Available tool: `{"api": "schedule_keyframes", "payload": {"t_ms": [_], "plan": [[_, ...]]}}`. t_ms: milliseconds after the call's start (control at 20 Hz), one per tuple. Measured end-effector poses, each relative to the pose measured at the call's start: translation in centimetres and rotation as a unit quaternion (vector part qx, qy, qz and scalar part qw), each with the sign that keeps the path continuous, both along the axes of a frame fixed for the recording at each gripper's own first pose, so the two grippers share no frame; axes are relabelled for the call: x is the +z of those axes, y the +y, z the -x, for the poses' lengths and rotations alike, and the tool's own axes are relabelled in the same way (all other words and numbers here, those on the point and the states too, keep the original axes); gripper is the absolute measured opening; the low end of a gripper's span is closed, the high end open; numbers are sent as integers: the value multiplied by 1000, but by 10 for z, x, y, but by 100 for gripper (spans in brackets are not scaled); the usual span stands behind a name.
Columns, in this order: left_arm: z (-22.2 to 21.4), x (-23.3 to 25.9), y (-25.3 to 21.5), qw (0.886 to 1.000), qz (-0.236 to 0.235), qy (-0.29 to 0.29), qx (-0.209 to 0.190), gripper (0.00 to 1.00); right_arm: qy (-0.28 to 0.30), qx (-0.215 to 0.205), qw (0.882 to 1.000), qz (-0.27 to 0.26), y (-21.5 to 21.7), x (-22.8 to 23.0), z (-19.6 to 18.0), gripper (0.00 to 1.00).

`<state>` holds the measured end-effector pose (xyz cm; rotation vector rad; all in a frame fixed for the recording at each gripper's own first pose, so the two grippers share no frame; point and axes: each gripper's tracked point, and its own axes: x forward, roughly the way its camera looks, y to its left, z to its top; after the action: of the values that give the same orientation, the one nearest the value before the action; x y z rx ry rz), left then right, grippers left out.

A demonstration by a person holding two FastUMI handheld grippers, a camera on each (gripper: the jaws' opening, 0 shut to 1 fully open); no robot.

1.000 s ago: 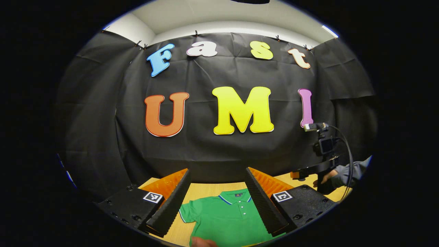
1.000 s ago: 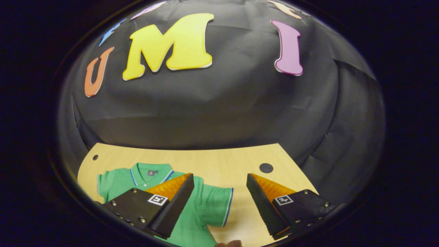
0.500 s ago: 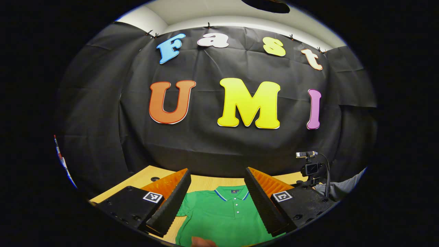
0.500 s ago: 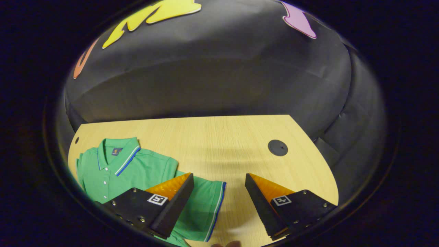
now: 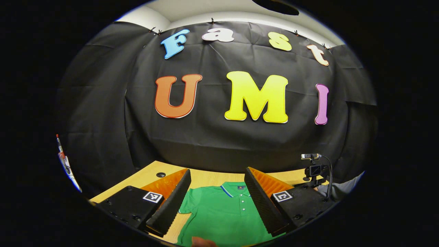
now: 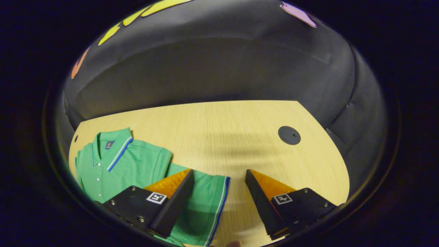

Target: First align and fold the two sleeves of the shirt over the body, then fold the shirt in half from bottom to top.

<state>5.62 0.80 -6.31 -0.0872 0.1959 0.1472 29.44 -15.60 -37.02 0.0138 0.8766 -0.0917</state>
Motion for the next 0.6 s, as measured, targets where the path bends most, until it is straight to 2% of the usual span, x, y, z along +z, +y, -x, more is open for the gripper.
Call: {"api": "schedule_keyframes", "payload": {"t_ms": [200, 350, 450, 500, 600], "plan": [[0, -7, -2, 1000, 10, 9, 1, 100, 10, -17, 1000, -1, 0, 1, 1, 97], [1, -6, 2, 1000, 7, 9, 3, 100, 12, -9, 1000, 17, 6, 2, 0, 15], [3, -7, 4, 1000, 7, 12, 6, 100, 20, 3, 998, 53, 4, 3, 0, 2], [4, -8, 7, 1000, 8, 13, 8, 100, 19, 7, 998, 62, 7, 3, 0, 2], [7, -6, 11, 1000, 8, 13, 12, 100, 16, -3, 999, 43, 10, 2, -1, 2]]}}
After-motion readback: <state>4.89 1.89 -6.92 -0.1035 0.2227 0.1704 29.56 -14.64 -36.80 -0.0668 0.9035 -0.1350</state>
